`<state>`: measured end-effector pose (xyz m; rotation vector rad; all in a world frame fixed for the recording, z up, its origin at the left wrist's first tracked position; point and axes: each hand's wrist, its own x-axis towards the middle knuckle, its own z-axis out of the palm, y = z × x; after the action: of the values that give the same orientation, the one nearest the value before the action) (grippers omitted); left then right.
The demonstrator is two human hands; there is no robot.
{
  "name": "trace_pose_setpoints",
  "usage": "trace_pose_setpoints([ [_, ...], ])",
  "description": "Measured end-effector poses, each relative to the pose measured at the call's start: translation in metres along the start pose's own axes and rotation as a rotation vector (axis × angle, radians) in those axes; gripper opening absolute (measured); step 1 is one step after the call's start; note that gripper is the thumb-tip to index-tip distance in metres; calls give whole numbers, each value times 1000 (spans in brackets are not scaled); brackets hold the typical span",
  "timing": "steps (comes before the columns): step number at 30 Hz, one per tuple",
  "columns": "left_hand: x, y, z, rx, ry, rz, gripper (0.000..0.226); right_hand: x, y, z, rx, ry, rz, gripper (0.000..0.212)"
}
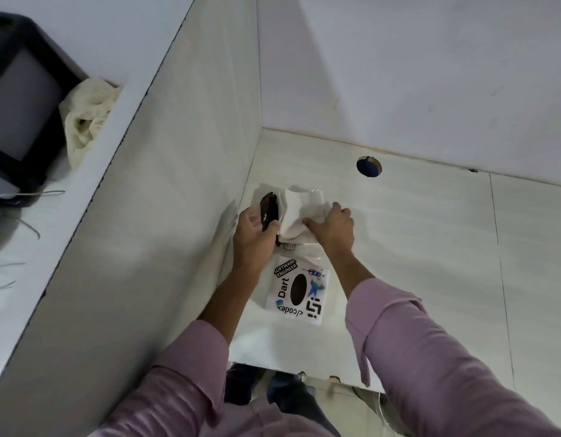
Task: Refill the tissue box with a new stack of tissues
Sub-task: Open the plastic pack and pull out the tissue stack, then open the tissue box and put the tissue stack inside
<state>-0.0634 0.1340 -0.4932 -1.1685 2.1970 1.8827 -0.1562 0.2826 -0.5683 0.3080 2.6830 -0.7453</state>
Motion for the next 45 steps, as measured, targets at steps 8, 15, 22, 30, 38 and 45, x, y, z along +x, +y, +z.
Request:
trace_pose_setpoints([
  [8,-27,-26,-7,-119,-25,-96,51,-84,24,-35,166,-1,-426,51],
  [15,-42,-78,-25,-107,-198,-263,92,-154,58,2,-412,-311,-643,120],
  [22,-69,-94,-38,-188,-449,-190,109,-179,56,-12,409,-154,-231,96],
  [30,-82,-87,-41,-278,-646,-93,81,-212,61,-23,1045,-284,12,65],
  [38,-77,-90,-50,-272,-652,-73,83,-214,64,-23,1084,-316,-20,75],
  [45,-80,-93,-53,-302,-651,-75,77,-213,67,-18,1110,-361,-24,75],
])
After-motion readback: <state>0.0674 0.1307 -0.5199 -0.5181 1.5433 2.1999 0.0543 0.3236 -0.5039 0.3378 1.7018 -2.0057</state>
